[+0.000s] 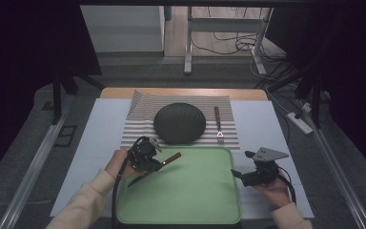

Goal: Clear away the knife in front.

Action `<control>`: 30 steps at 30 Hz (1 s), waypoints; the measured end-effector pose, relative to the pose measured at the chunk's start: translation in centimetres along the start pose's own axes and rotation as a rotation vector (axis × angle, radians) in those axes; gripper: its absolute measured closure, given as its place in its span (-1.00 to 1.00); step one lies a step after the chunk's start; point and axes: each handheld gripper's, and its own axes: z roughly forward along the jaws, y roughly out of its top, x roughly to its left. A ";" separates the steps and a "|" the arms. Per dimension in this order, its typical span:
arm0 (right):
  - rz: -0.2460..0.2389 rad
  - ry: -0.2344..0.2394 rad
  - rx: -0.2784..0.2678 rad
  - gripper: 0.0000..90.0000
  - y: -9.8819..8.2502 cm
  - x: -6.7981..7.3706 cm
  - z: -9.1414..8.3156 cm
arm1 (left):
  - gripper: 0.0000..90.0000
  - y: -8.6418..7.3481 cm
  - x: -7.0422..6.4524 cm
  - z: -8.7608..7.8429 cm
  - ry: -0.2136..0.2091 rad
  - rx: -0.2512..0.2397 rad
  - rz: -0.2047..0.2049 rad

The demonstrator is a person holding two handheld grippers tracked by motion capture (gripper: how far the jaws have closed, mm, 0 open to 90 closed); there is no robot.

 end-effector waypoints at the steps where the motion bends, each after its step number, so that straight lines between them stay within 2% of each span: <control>1: 0.001 0.000 0.000 -0.81 0.0 0.0 0.0 | 0.73 0.0 -0.3 0.3 -0.009 0.002 0.000; 7: -0.001 -0.001 0.002 -0.82 0.0 0.0 0.0 | 0.73 -0.4 -1.8 1.3 -0.028 0.013 0.013; 13: -0.003 0.000 0.007 -0.82 0.0 0.0 0.0 | 0.73 -0.7 -3.4 2.6 -0.046 0.041 0.043; 16: -0.003 -0.002 0.008 -0.82 0.0 0.1 0.0 | 0.70 -0.6 -3.8 2.6 -0.039 0.019 0.042; 17: -0.003 -0.001 0.008 -0.82 0.0 0.0 0.0 | 0.63 -0.5 -3.8 2.5 -0.027 0.003 0.041; 18: -0.002 -0.003 0.006 -0.82 0.0 0.0 0.0 | 0.40 -0.4 -3.8 2.3 -0.019 -0.013 0.045; 20: -0.002 -0.003 0.005 -0.82 0.0 0.0 0.0 | 0.38 0.0 -3.8 1.8 -0.018 -0.050 0.061; 21: -0.002 -0.004 0.006 -0.82 0.0 0.1 0.0 | 0.40 0.3 -3.9 1.7 -0.013 -0.068 0.072; 23: -0.002 -0.005 0.007 -0.81 0.0 0.1 0.0 | 0.66 1.0 -4.0 1.5 -0.027 -0.108 0.095; 25: -0.002 -0.007 0.007 -0.82 0.0 0.1 -0.1 | 0.97 1.6 -4.1 1.7 -0.055 -0.125 0.114; 30: -0.001 -0.012 0.010 -0.82 -0.1 0.1 -0.1 | 0.97 3.5 -4.4 3.2 -0.115 -0.109 0.161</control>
